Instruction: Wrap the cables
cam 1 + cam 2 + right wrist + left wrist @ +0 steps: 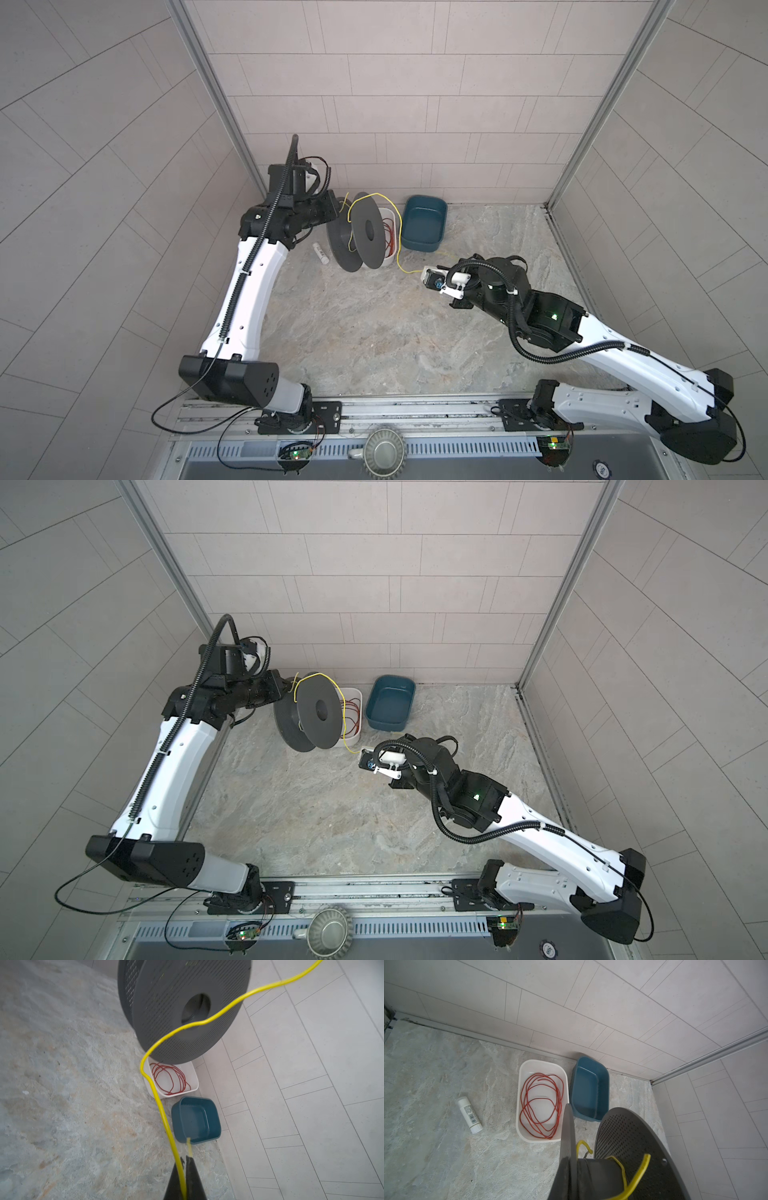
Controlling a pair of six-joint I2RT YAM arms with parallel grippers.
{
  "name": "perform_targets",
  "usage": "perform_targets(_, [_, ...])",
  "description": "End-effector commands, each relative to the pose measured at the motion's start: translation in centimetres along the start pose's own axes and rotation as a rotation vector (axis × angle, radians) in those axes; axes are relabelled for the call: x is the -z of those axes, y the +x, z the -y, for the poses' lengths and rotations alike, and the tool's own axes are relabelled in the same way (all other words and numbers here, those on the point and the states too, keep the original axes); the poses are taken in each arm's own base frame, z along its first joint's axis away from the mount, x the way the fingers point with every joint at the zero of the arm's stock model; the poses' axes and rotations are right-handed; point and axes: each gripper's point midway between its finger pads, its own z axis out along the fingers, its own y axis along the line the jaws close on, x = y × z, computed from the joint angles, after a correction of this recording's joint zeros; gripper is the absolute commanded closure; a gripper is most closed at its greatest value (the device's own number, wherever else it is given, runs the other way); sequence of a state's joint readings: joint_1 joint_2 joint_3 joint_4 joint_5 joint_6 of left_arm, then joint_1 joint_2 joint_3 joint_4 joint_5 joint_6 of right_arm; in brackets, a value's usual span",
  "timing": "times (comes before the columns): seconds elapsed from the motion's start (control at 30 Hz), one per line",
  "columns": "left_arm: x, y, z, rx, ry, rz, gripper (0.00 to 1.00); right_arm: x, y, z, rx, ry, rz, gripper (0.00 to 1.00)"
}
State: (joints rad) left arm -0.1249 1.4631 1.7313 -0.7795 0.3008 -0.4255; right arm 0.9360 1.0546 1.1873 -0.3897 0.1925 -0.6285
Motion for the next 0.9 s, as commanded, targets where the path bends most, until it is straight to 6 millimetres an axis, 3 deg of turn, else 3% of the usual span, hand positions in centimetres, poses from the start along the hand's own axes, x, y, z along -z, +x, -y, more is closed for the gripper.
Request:
perform_targets(0.0, [1.6, -1.8, 0.9, -0.039, -0.006, 0.125, 1.00, 1.9, -3.0, 2.9, -0.101, 0.045, 0.076, 1.00])
perform_targets(0.23, [0.4, -0.4, 0.0, -0.129, -0.115, 0.135, 1.00, 3.1, -6.7, 7.0, -0.183, 0.116, 0.137, 1.00])
perform_targets(0.47, [-0.1, 0.9, 0.0, -0.243, -0.172, 0.144, 1.00, 3.2, -8.6, 11.7, -0.202, 0.269, 0.108, 1.00])
perform_targets(0.67, [0.8, 1.7, 0.5, -0.342, -0.165, 0.158, 1.00, 1.9, -9.0, 15.1, -0.182, 0.399, 0.024, 1.00])
perform_targets(0.87, [2.2, 2.6, 1.1, -0.419, -0.125, 0.159, 1.00, 1.4, -8.1, 18.3, -0.292, 0.446, 0.041, 1.00])
